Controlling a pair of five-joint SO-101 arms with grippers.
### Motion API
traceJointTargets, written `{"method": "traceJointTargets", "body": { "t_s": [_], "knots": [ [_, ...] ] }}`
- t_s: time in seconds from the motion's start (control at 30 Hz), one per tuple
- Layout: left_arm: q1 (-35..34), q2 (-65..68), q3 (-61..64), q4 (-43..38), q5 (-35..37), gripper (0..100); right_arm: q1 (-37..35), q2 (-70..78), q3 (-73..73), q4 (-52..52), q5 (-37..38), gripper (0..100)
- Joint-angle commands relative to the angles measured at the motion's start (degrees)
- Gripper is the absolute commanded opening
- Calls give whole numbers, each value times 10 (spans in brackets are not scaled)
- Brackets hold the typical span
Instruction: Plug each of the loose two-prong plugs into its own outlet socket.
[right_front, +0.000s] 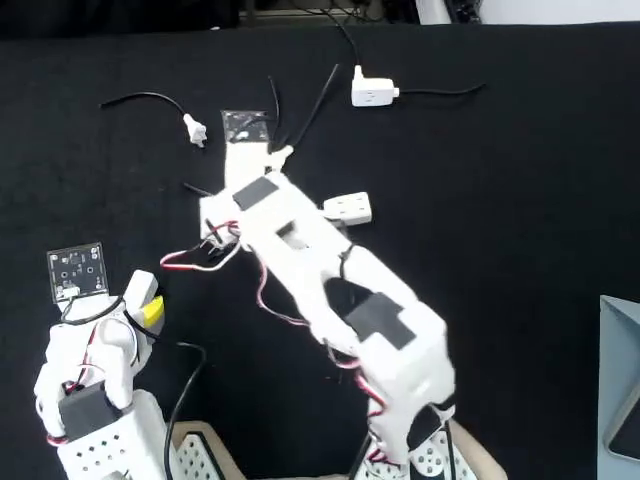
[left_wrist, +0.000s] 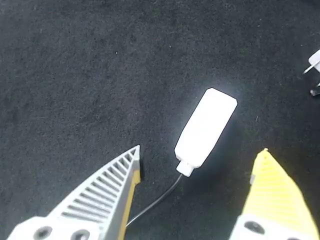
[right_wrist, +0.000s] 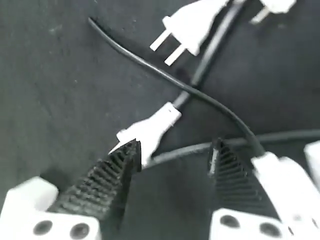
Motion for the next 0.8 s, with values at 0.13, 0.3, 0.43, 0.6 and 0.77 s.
{"method": "traceJointTargets", "body": {
  "t_s": [0.13,0.3,0.43,0.6,0.77],
  "knots": [
    [-1,-5,-4,3,2,346,-35,74,-145,-5,-24,226],
    [-1,-5,-4,3,2,346,-35,131,-167,-4,-24,226],
    [-1,-5,-4,3,2,346,-35,162,-202,33,-24,226],
    [-1,-5,-1,3,2,346,-35,178,-233,76,-24,90],
    [-1,-5,0,3,1,346,-33,177,-234,102,-18,13]
  ]
}}
